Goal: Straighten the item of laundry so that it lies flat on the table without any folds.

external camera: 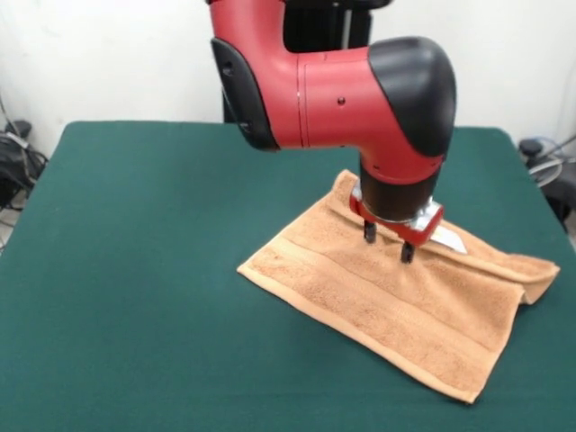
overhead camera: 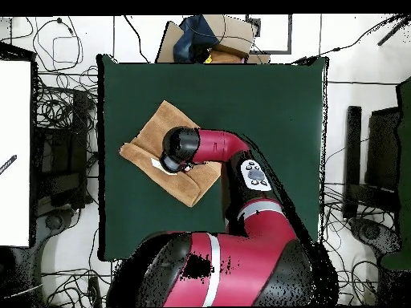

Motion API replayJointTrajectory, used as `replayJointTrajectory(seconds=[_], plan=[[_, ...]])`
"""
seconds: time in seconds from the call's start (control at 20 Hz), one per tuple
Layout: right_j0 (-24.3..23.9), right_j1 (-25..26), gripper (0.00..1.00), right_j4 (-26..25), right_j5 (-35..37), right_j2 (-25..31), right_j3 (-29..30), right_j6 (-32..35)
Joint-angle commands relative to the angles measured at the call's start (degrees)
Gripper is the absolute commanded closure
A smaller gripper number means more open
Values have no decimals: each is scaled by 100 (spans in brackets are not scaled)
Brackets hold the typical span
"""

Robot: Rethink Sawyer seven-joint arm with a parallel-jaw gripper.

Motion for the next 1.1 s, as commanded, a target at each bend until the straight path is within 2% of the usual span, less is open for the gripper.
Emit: replayJointTrajectory(seconds=[0.05,0.3,0.6,0.7,0.95,1.1], plan=[[404,182,0,823,939,-124,-9,1488],[689,-43,0,1782,1017,-351,398,2514],[1355,-219,0,2887,1360,-943,569,3931],[1453,-191,0,3172,1131,-1024,663,4091],[1689,-325,0,3603,845,-1250,884,4677],[1821,-315,0,3575,854,-1478,852,4949]])
